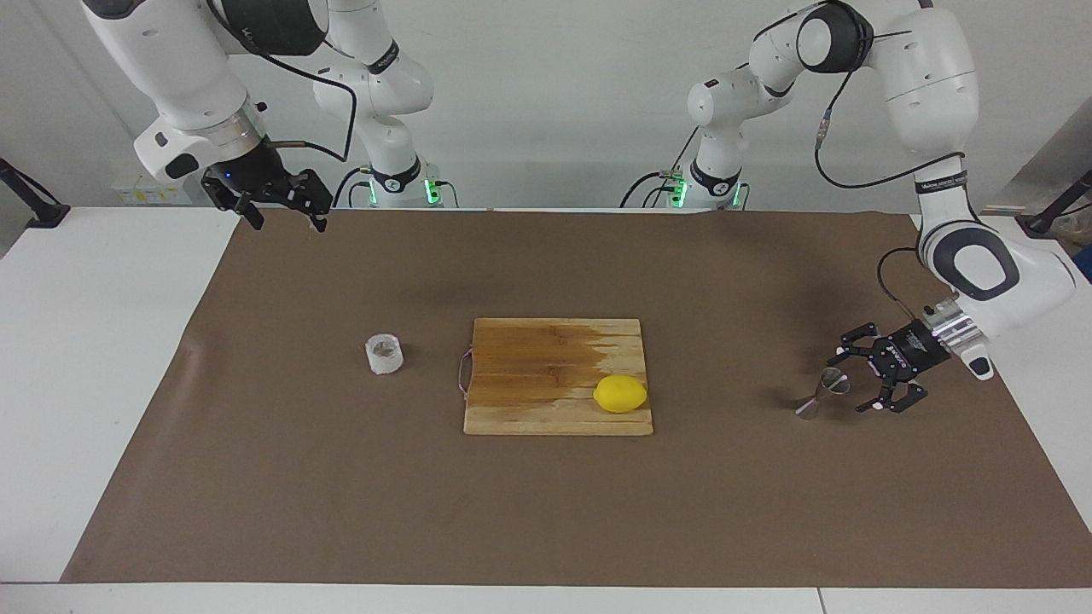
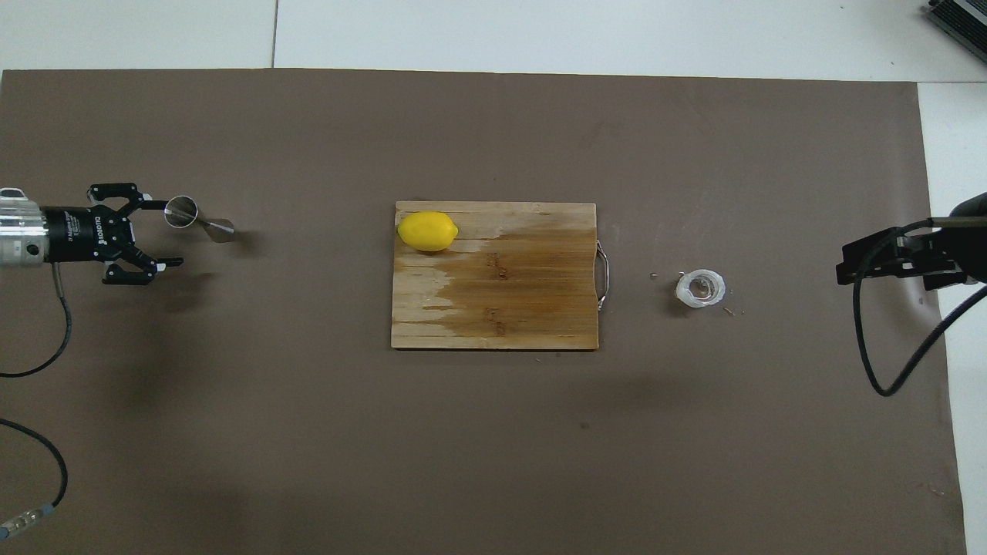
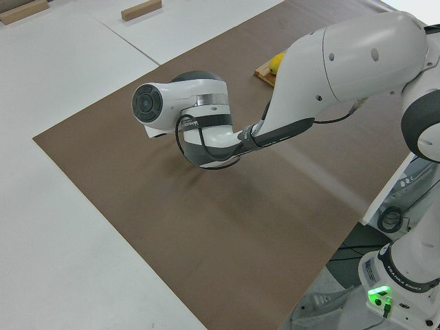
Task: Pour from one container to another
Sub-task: 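Grasp the small metal cup with the left gripper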
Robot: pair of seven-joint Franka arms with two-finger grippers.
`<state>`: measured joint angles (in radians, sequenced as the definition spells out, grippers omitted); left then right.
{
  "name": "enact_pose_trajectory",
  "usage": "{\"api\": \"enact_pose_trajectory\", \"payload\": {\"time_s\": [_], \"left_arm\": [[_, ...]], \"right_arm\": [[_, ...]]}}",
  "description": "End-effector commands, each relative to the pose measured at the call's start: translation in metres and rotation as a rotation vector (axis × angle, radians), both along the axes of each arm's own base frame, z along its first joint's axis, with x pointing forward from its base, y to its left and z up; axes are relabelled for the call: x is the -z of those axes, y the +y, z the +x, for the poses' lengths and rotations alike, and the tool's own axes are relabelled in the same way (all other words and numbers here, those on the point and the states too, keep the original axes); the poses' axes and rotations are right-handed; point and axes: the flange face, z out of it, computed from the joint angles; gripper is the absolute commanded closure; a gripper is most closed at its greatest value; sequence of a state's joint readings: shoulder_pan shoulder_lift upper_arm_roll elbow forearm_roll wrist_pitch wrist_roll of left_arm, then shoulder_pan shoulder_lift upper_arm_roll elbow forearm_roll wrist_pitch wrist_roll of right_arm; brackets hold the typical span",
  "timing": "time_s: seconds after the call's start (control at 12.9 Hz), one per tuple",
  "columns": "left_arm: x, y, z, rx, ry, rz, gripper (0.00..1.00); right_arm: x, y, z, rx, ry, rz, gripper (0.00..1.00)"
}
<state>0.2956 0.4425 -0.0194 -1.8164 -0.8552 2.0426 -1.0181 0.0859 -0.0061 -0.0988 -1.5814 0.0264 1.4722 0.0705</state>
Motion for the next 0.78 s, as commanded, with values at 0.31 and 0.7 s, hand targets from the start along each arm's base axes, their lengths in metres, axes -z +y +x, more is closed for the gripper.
{"api": "enact_pose_trajectory", "payload": {"time_s": [0.31,0.7], "left_arm": [[0.005,-0.032,-0.007,-0.146,-0.023,-0.036,0.0],[0.004,-0.033,-0.006,-0.158,-0.025,-0.047,0.17]], "right_arm": [[-0.004,-0.002,-0.005,-0.022,0.002,0.007,0.0],[-0.004,-0.001,-0.005,-0.024,0.002,0.007,0.0]]}}
